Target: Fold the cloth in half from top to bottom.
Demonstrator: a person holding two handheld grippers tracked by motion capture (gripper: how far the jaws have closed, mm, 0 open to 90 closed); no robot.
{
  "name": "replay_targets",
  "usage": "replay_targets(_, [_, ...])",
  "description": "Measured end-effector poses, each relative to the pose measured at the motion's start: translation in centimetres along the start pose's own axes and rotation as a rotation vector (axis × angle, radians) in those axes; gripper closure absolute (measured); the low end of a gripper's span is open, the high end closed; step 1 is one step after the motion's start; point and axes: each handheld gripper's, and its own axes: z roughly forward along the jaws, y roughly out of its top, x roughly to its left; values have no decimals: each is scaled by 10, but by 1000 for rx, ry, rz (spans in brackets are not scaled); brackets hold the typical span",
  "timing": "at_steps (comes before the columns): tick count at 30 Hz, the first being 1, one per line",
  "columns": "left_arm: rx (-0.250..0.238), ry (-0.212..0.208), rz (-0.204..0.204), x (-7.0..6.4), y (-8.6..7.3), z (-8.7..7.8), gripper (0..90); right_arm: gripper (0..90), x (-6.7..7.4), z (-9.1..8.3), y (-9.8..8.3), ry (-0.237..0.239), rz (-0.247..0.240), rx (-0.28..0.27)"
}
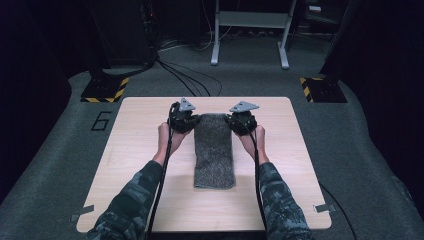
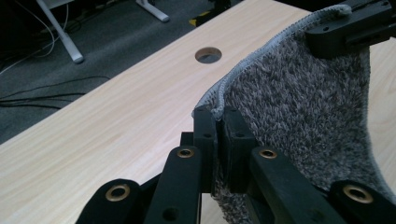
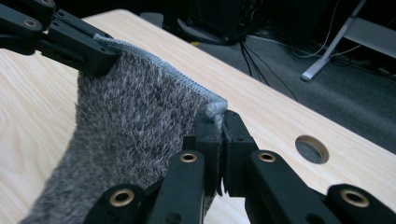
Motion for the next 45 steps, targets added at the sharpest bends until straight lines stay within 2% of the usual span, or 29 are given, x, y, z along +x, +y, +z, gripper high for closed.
replay_targets(5, [-2, -12, 20, -7, -6, -8, 859, 877, 4, -8, -3, 9, -14, -35])
replay_targets(7, [0, -24, 22, -12, -13, -10, 859, 876, 10, -13, -10, 19, -12, -33])
replay_targets(9, [0, -32, 32, -19, -20, -12, 859, 876, 15, -16, -18, 31, -34, -29])
replay_targets(14, [20, -64, 33, -32, -39, -12, 856, 874, 28, -21, -38, 54, -45, -1])
replay_targets(17, [42, -82, 44, -39, -48, -12, 855, 874, 31, -23, -49, 70, -49, 18])
replay_targets(19, [46, -82, 39, -44, -53, -11, 854, 873, 34, -25, -56, 78, -34, 34])
replay_targets(21, [59, -98, 38, -48, -58, -11, 853, 873, 36, -25, -63, 81, -51, 38])
replay_targets(23, [73, -104, 46, -53, -63, -9, 852, 872, 38, -26, -71, 93, -42, 55])
replay_targets(28, [101, -121, 36, -61, -77, -7, 845, 870, 43, -25, -90, 105, -30, 82])
replay_targets(33, [122, -153, 22, -69, -87, -5, 833, 861, 47, -28, -102, 114, -33, 106])
replay_targets(35, [126, -168, 22, -73, -92, -6, 819, 856, 49, -31, -107, 129, -19, 115])
replay_targets(39, [157, -235, 6, -78, -103, -8, 714, 775, 56, -38, -116, 163, -11, 145])
replay_targets(41, [169, -261, -11, -79, -108, -12, 585, 672, 57, -45, -119, 196, -11, 160])
replay_targets(43, [168, -279, -26, -79, -111, -21, 492, 602, 56, -55, -120, 218, 10, 162])
replay_targets(45, [147, -299, -58, -76, -111, -31, 400, 526, 51, -65, -119, 224, 34, 145])
